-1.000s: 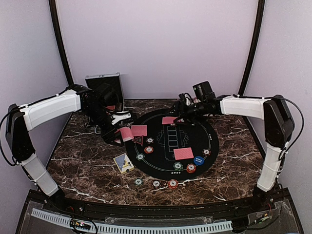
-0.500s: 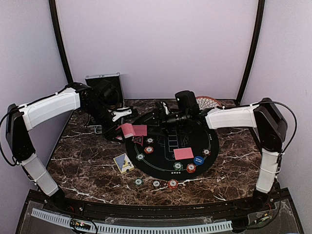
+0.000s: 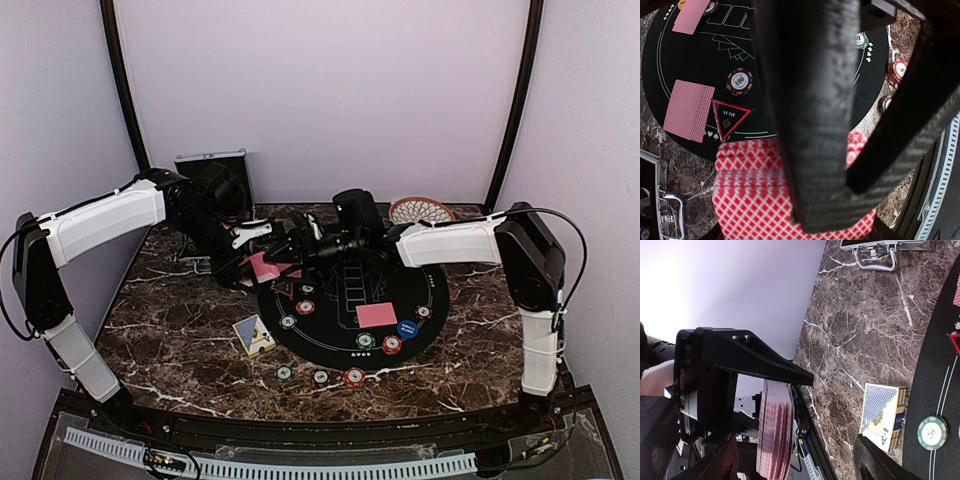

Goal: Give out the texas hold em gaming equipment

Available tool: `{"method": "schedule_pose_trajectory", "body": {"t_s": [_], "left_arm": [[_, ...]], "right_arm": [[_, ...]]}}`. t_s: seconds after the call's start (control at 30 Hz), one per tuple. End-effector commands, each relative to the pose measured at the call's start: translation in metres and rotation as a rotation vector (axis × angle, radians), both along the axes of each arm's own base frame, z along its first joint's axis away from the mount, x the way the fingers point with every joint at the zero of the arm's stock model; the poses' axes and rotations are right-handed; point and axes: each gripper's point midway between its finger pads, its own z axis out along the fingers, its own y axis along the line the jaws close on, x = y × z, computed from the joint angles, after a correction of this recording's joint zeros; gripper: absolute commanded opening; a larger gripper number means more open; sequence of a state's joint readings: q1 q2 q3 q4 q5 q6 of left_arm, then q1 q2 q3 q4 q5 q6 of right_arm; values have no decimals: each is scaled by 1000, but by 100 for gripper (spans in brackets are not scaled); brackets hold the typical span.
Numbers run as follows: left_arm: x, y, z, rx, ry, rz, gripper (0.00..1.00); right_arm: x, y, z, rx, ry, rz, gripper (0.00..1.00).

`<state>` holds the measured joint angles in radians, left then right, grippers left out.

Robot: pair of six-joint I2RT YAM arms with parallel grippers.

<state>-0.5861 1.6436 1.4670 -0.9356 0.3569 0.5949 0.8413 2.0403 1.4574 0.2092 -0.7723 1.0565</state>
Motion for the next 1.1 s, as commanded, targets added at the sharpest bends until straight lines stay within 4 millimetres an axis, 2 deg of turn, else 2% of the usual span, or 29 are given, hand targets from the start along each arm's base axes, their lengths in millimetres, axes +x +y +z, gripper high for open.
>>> {"method": "schedule_pose_trajectory", "body": {"t_s": [0.0, 0.33, 0.67, 0.93, 1.07], "left_arm": [[-3, -5, 8, -29, -10, -21, 0], [-5, -4, 6, -27, -6, -25, 0], [-10, -2, 2, -15, 4, -30, 0], [-12, 1, 1, -3, -9, -36, 0], [-12, 1, 3, -6, -14, -35, 0]], "right_arm": [[-3, 15, 8, 38, -16, 38, 80], [-6, 34, 5, 57, -2, 77, 80], [-8, 48, -8, 58, 39, 102, 80], [-6, 37, -34, 17, 89, 94, 78], [-5, 28, -36, 12, 96, 82, 75]]}}
